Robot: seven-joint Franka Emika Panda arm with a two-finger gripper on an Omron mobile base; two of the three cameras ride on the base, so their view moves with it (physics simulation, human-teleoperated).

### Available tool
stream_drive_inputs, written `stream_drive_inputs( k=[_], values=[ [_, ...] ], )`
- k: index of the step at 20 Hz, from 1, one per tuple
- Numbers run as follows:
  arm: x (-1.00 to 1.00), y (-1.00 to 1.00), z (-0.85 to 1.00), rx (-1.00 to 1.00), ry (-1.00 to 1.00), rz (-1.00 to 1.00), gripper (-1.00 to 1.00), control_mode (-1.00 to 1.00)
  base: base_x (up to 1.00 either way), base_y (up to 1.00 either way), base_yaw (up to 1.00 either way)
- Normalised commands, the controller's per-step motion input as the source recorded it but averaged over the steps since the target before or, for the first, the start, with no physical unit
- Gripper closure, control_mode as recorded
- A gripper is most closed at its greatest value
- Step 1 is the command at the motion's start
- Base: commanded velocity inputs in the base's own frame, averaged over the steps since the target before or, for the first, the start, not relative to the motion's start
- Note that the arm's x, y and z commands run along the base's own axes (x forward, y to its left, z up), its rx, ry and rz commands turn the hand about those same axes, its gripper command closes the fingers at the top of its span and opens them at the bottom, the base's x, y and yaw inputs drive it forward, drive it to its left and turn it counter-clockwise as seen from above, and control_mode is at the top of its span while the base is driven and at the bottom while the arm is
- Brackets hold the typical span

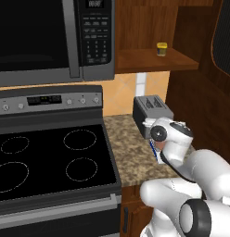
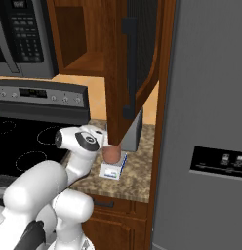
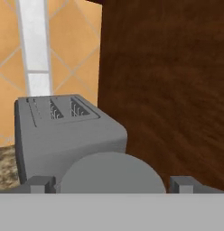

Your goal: Pick the honey bottle and place it on the digital scale for weighing, and close the cabinet.

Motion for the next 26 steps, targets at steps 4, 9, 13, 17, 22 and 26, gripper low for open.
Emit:
stream_drive_inputs(
  k=[4,9,13,17,22,26],
  values=[
    [0.00,-0.07,0.22,0.00,-0.26,0.00,-1.00,-1.00,0.00,0.00,0.00],
    [-0.04,0.00,0.35,0.00,-0.10,0.00,-1.00,-1.00,0.00,0.00,0.00],
    [-0.79,0.15,0.62,0.00,-0.17,0.00,-1.00,-1.00,0.00,0.00,0.00],
    [-0.87,0.37,1.00,0.05,-0.16,0.00,-1.00,-1.00,0.00,0.00,0.00],
    [-0.58,0.60,1.00,0.05,-0.06,0.00,-1.00,-1.00,0.00,0.00,0.00],
    [-0.49,0.69,1.00,0.17,0.14,0.06,-1.00,-1.00,0.00,0.00,0.00]
  ],
)
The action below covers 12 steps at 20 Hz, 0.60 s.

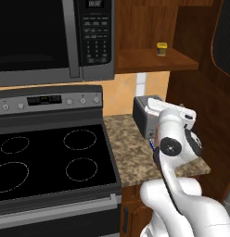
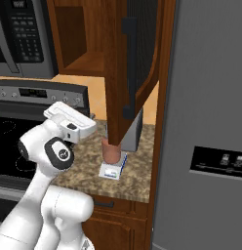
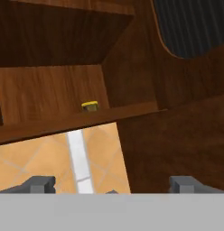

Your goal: Pick the honey bottle and place it on the digital scale for weighing, and close the cabinet.

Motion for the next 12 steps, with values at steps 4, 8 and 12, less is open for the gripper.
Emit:
stream_drive_inputs(
  k=[4,8,12],
  values=[
    [-0.83,0.30,1.00,0.47,0.29,0.01,-1.00,-1.00,0.00,0.00,0.00],
    [-1.00,0.29,1.00,0.36,0.23,0.00,-1.00,-1.00,0.00,0.00,0.00],
    [-1.00,-0.10,0.25,0.09,0.03,-0.08,-1.00,-1.00,0.00,0.00,0.00]
  ],
)
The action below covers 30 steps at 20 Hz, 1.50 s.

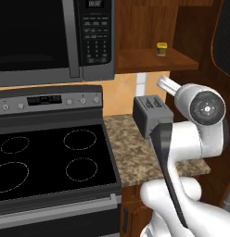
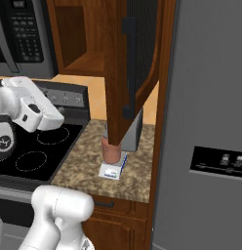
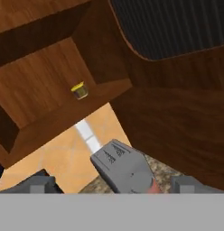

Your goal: Pick the honey bottle and place it on the digital scale for weighing, and close the cabinet.

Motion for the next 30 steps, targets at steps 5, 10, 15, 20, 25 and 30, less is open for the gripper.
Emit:
stream_drive_inputs(
  k=[5,10,15,20,25,30],
  values=[
    [-1.00,-0.19,0.37,0.35,-0.02,-0.17,-1.00,-1.00,0.00,0.00,0.00],
    [-0.87,-0.29,0.07,0.33,-0.12,-0.04,-1.00,-1.00,0.00,0.00,0.00],
    [-0.99,-0.25,0.00,0.19,-0.39,-0.01,-1.00,-1.00,0.00,0.00,0.00],
    [-0.56,-0.68,0.00,0.28,-0.56,-0.03,-1.00,-1.00,0.00,0.00,0.00],
    [-0.09,-0.60,-0.01,0.37,-0.42,0.00,-1.00,-1.00,0.00,0.00,0.00],
    [0.14,-0.47,-0.05,0.26,-0.37,-0.02,-1.00,-1.00,0.00,0.00,0.00]
  ],
)
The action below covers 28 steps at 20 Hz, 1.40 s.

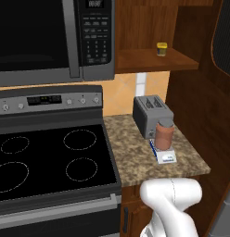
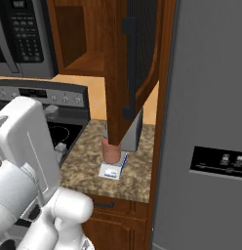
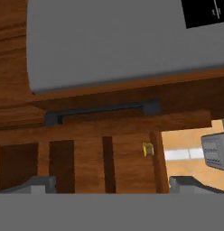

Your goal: Pick the honey bottle and place it on the digital scale for weighing, and close the cabinet.

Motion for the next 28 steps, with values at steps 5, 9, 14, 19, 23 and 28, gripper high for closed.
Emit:
stream_drive_inputs(
  k=[5,9,14,19,23,28],
  values=[
    [0.71,-0.39,-0.20,0.20,-0.04,-0.03,-1.00,-1.00,0.00,0.00,0.00],
    [0.13,-0.61,-0.35,0.06,0.03,0.00,-1.00,-1.00,0.00,0.00,0.00],
    [0.22,-0.25,-0.29,0.00,0.00,0.00,-1.00,-1.00,0.00,0.00,0.00],
    [0.68,-0.11,-0.16,0.00,0.00,0.00,-1.00,-1.00,0.00,0.00,0.00],
    [0.56,0.00,-0.03,0.00,0.00,0.00,-1.00,-1.00,0.00,0.00,0.00],
    [0.26,-0.44,-0.05,0.02,0.00,0.00,-1.00,-1.00,0.00,0.00,0.00]
  ],
)
